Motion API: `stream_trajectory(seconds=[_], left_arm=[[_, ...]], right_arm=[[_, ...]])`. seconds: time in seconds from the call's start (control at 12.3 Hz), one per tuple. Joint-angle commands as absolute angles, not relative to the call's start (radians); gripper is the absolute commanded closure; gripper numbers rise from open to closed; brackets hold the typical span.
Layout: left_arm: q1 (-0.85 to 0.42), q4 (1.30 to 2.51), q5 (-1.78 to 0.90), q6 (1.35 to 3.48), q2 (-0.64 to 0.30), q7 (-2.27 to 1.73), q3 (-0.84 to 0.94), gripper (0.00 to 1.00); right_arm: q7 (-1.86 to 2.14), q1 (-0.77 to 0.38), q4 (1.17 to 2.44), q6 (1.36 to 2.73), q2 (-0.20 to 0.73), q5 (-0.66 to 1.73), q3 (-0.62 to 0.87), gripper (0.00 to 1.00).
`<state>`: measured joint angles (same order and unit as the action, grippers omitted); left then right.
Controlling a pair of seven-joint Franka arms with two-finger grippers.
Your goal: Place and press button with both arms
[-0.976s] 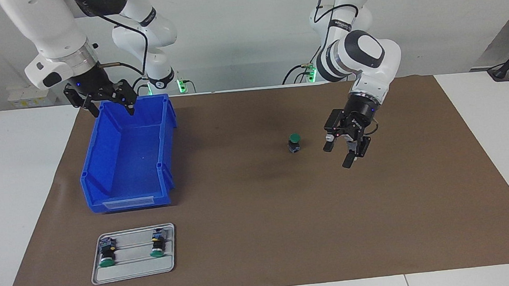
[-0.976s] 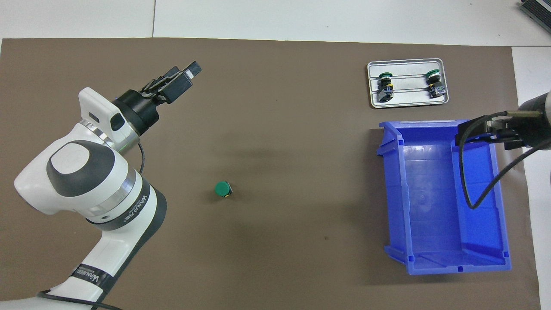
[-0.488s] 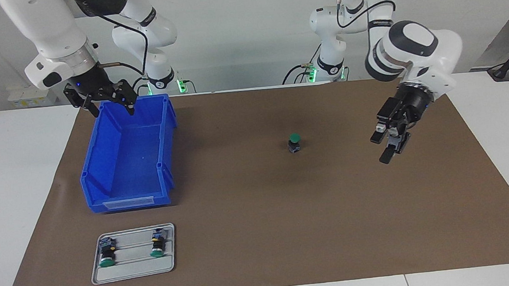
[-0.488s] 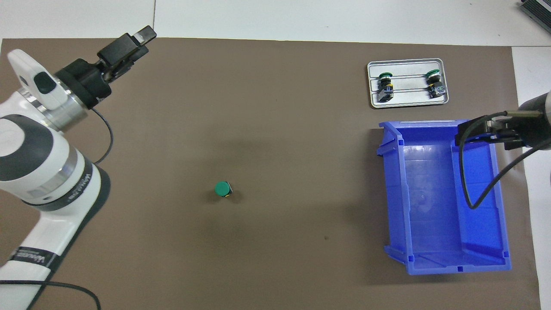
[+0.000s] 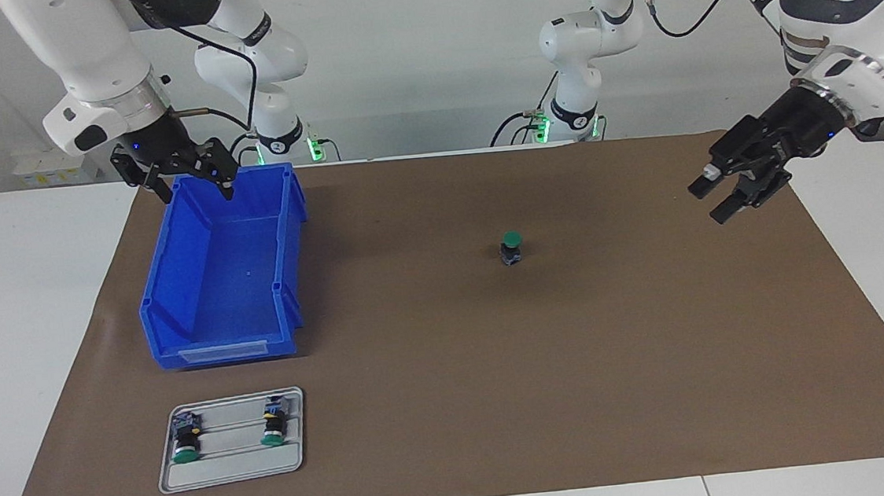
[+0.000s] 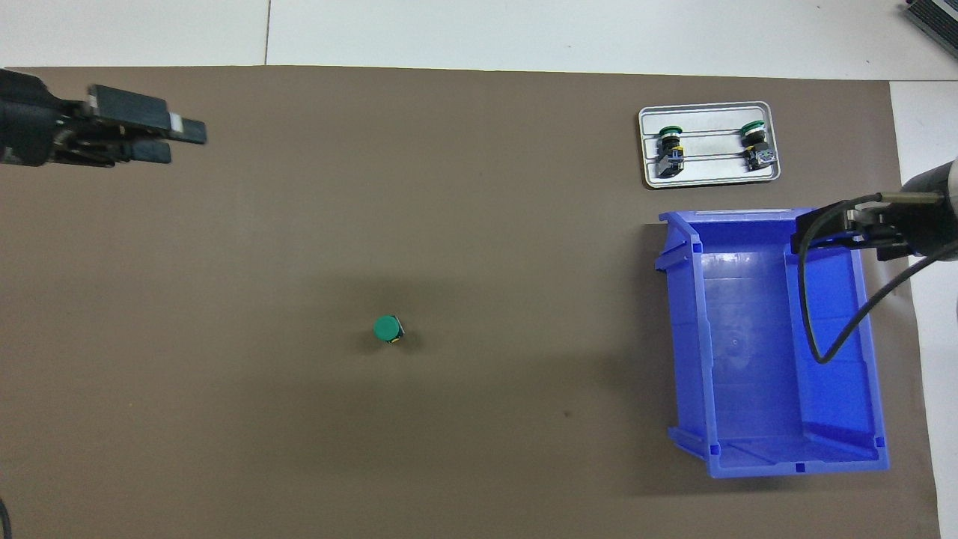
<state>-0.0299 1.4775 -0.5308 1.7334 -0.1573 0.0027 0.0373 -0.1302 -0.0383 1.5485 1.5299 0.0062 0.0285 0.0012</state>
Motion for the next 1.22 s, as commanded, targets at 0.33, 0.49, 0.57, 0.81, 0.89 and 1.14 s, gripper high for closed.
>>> stream_trajectory(seconds=[0.33, 0.49, 0.57, 0.81, 0.89, 1.14], left_arm=[[-0.449, 1.788, -0.135, 1.794, -0.033, -0.533, 0.032, 0.95], [-0.506, 1.973, -0.133, 1.925, 0.015, -0.581, 0.034, 1.0], [-0.511, 2.029, -0.132, 1.998, 0.018, -0.61, 0.034, 1.0], [-0.514, 2.135, -0.132, 2.143, 0.018, -0.632, 0.034, 1.0], [-0.509, 2.144, -0.132, 2.157, 0.014, -0.629, 0.034, 1.0], [-0.503, 2.195, -0.132, 2.229, 0.014, -0.627, 0.034, 1.0]], right_arm=[[-0.107, -0.035, 1.582, 1.54, -0.021, 0.055, -0.002, 0.0], [-0.107, -0.034, 1.582, 1.542, -0.021, 0.055, -0.002, 0.0], [-0.107, -0.035, 1.582, 1.542, -0.021, 0.055, -0.002, 0.0], [-0.107, -0.035, 1.582, 1.542, -0.021, 0.055, -0.002, 0.0], [-0.107, -0.035, 1.582, 1.54, -0.021, 0.055, -0.002, 0.0], [-0.107, -0.034, 1.582, 1.54, -0.021, 0.055, -0.002, 0.0]])
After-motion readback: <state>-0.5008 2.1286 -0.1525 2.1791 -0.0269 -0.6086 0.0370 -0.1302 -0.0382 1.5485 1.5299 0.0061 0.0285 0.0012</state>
